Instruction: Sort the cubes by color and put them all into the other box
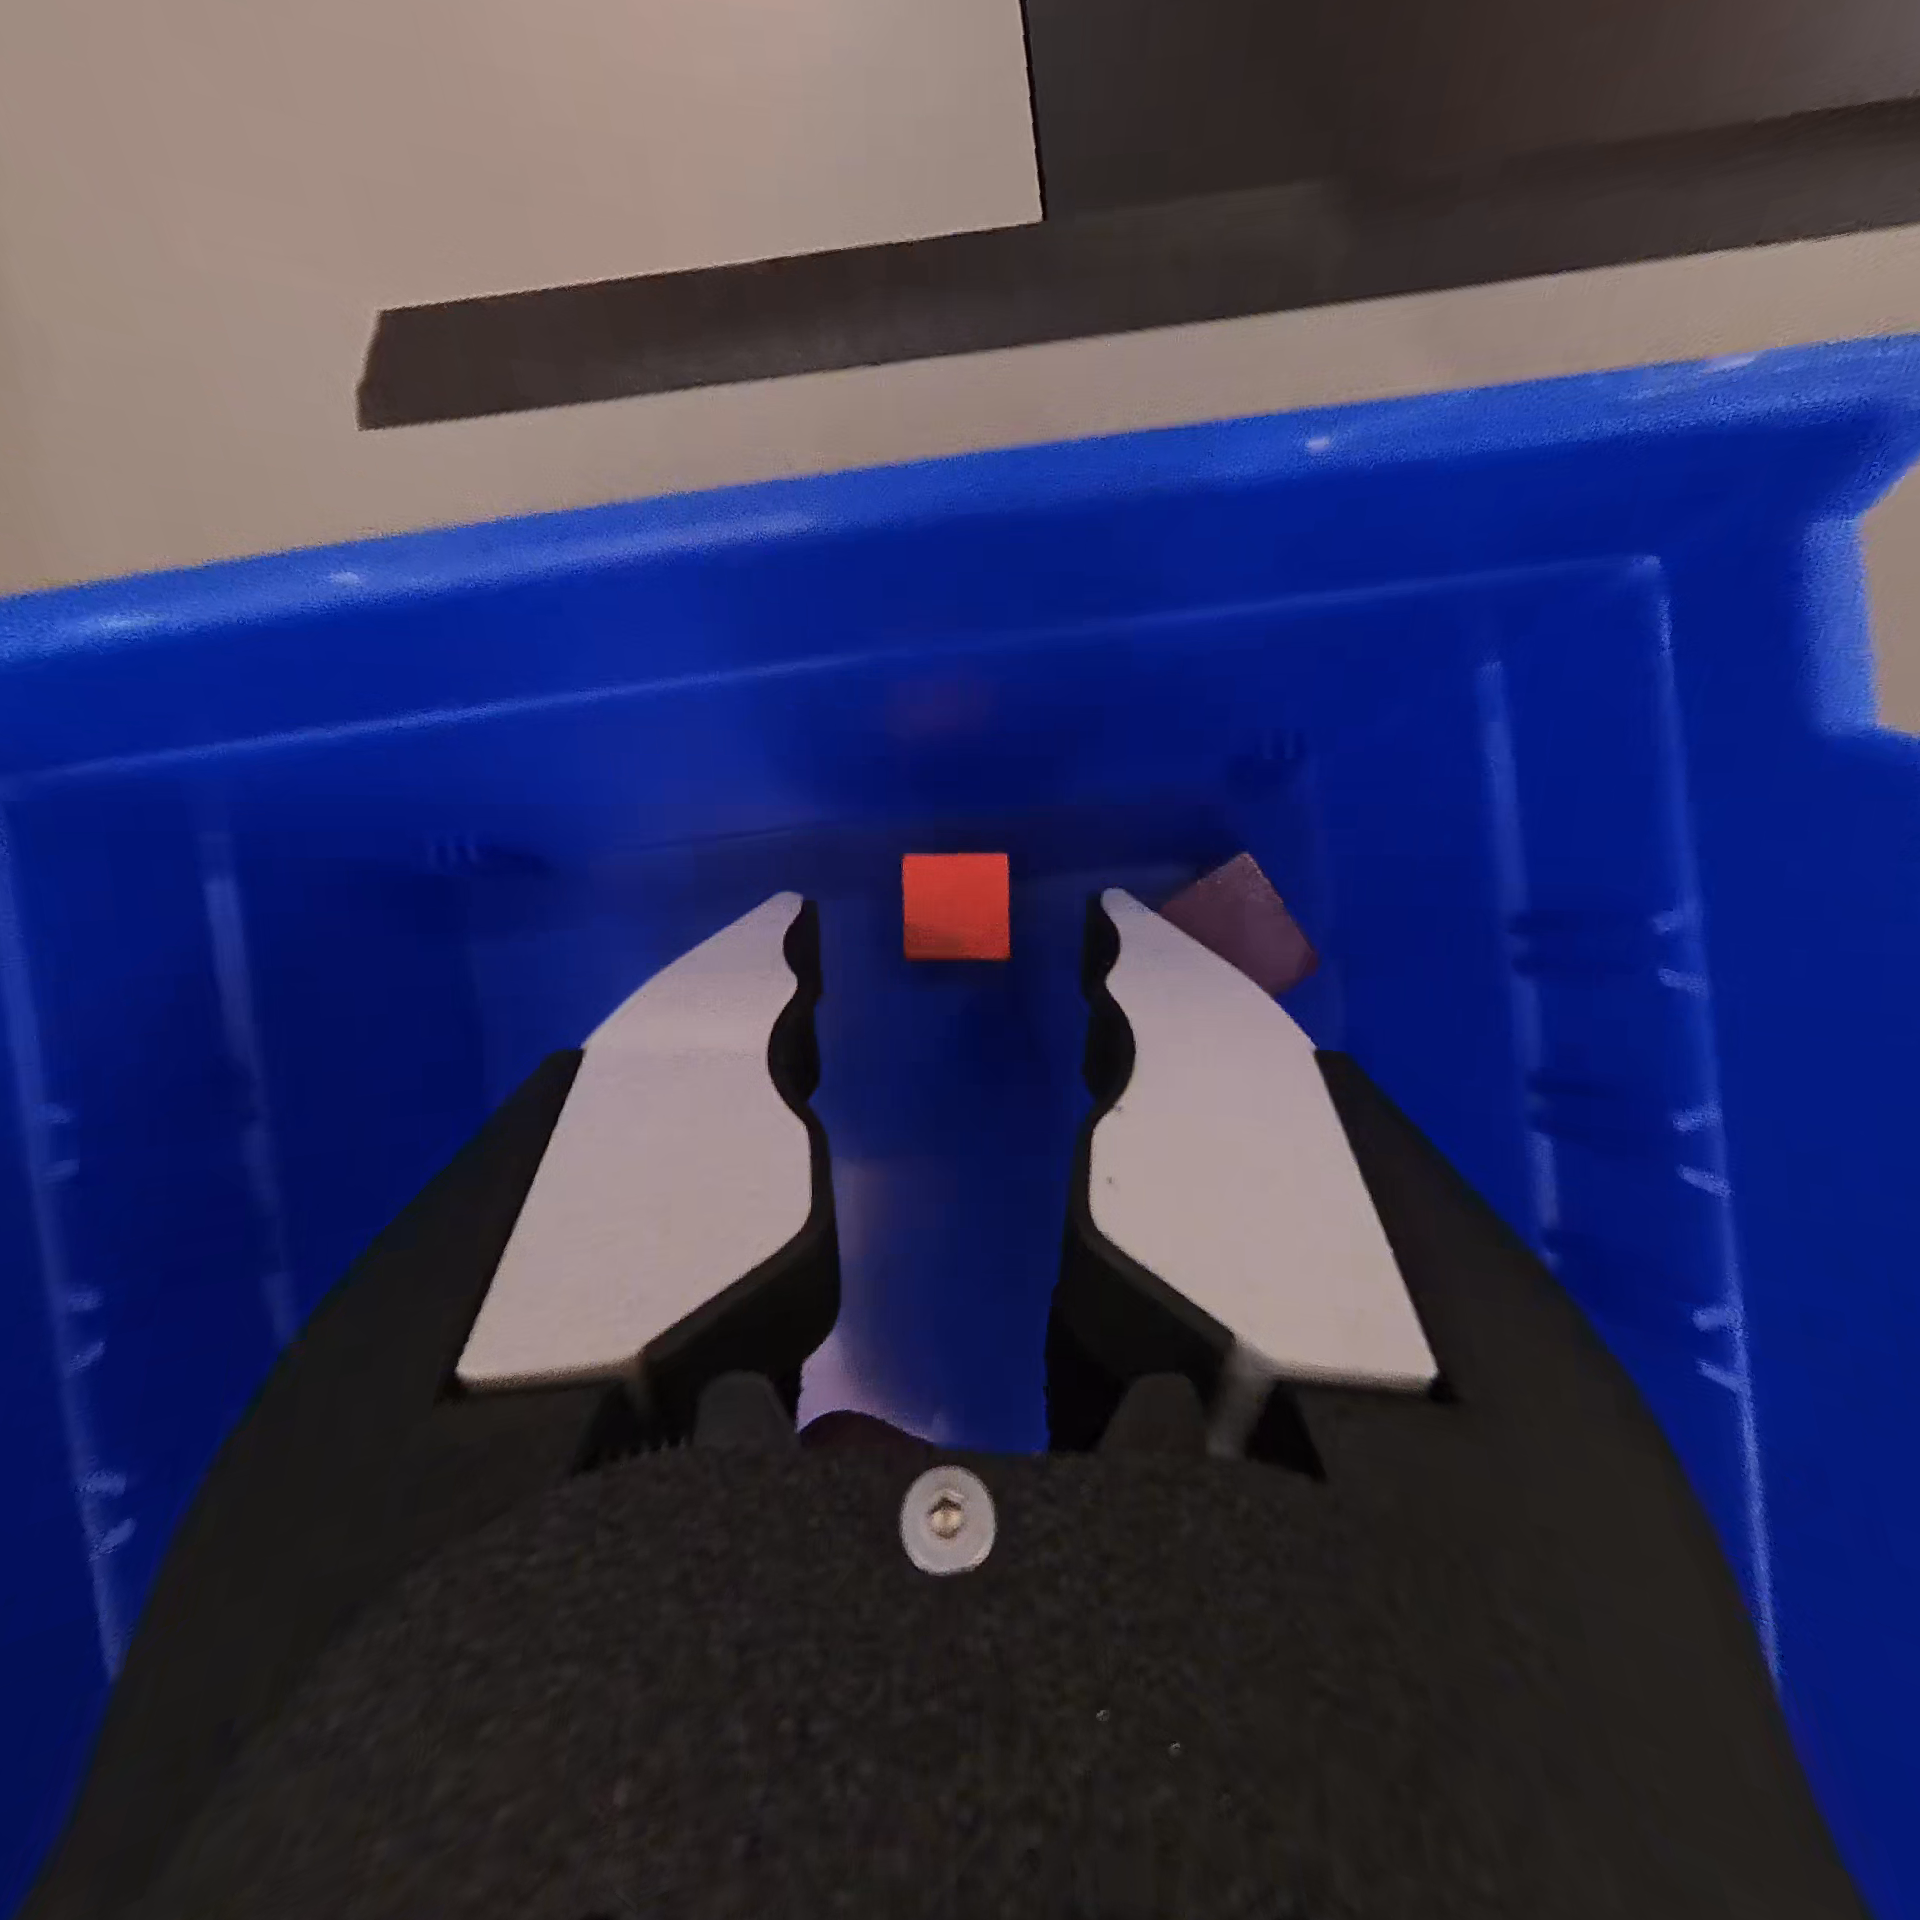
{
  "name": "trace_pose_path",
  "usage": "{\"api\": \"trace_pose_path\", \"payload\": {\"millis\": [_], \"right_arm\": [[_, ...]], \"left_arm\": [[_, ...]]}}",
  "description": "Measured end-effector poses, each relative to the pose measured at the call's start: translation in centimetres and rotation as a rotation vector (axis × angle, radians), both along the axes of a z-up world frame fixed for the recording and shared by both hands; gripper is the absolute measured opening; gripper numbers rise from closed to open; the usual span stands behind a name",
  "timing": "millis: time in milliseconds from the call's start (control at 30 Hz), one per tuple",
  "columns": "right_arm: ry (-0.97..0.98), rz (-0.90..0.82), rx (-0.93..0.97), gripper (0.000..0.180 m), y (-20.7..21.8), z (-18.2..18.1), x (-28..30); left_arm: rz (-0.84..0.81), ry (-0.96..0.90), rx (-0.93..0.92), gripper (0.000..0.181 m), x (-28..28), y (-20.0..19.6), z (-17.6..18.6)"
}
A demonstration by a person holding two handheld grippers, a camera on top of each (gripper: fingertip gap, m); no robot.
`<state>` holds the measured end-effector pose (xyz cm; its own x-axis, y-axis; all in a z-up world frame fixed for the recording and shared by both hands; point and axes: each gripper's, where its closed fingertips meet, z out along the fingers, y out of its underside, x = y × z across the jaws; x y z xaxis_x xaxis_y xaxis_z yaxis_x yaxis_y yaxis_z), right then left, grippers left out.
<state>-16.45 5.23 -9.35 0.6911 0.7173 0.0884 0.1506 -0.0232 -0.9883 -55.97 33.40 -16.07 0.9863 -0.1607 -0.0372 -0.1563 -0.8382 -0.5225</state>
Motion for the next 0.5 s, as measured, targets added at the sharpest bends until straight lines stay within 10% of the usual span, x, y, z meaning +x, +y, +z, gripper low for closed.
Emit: {"api": "trace_pose_path", "payload": {"millis": [500], "right_arm": [[0.002,0.019,-0.013,0.041,-0.2,-0.1,-0.1]], "left_arm": [[-0.127,-0.137,-0.020,0.023,0.0,-2.0,1.0]]}}
